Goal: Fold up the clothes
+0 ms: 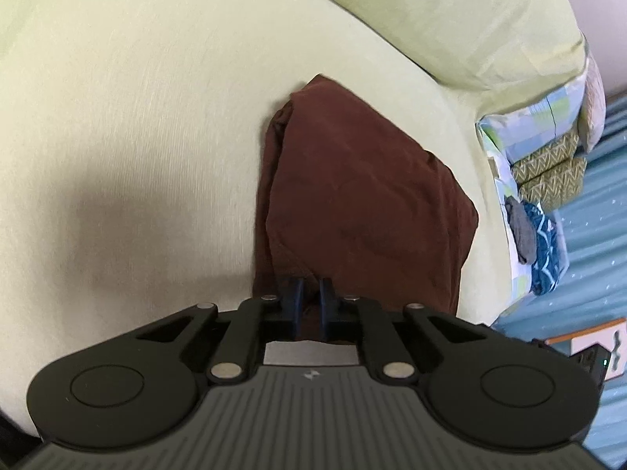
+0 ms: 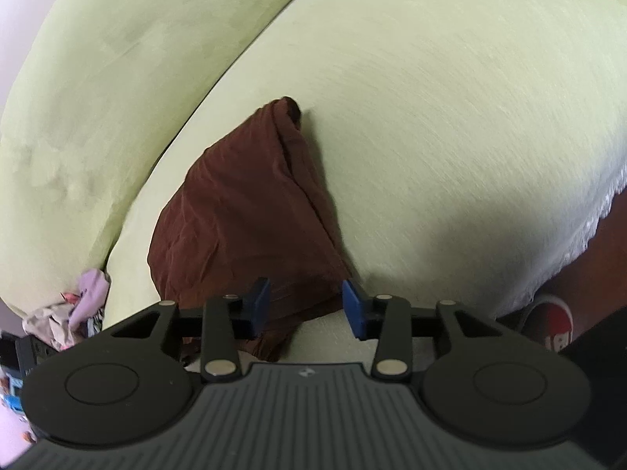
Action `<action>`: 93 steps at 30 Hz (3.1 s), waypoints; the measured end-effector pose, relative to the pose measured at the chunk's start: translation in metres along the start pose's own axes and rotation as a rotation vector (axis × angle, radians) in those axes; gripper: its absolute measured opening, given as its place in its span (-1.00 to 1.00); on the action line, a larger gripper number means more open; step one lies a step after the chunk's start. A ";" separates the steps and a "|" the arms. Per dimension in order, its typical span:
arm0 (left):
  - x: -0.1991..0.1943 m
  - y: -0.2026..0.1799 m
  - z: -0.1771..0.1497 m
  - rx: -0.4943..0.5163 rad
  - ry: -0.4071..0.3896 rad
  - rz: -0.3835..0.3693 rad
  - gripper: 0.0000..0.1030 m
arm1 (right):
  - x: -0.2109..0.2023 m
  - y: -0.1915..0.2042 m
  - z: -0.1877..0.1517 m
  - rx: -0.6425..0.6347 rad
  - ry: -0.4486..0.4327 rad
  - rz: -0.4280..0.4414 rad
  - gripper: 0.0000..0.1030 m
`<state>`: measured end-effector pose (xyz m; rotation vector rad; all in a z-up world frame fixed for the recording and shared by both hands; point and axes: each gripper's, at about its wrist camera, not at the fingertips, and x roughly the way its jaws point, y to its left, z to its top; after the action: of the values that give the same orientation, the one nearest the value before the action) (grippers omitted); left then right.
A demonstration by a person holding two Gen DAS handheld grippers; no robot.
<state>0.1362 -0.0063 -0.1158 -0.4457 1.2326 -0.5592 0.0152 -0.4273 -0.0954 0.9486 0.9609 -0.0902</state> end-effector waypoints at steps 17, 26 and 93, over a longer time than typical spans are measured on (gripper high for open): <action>0.004 0.009 -0.007 -0.040 0.019 0.021 -0.78 | 0.025 -0.015 0.006 0.097 -0.009 0.032 -0.86; -0.002 0.015 -0.012 -0.051 0.023 0.015 -0.53 | 0.007 0.007 -0.001 -0.027 -0.038 0.034 -0.99; 0.018 0.040 0.002 -0.166 0.035 -0.094 -0.19 | 0.009 0.002 0.001 0.015 -0.010 -0.002 -0.27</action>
<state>0.1487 0.0142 -0.1531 -0.6391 1.3023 -0.5486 0.0223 -0.4241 -0.1002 0.9604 0.9531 -0.1042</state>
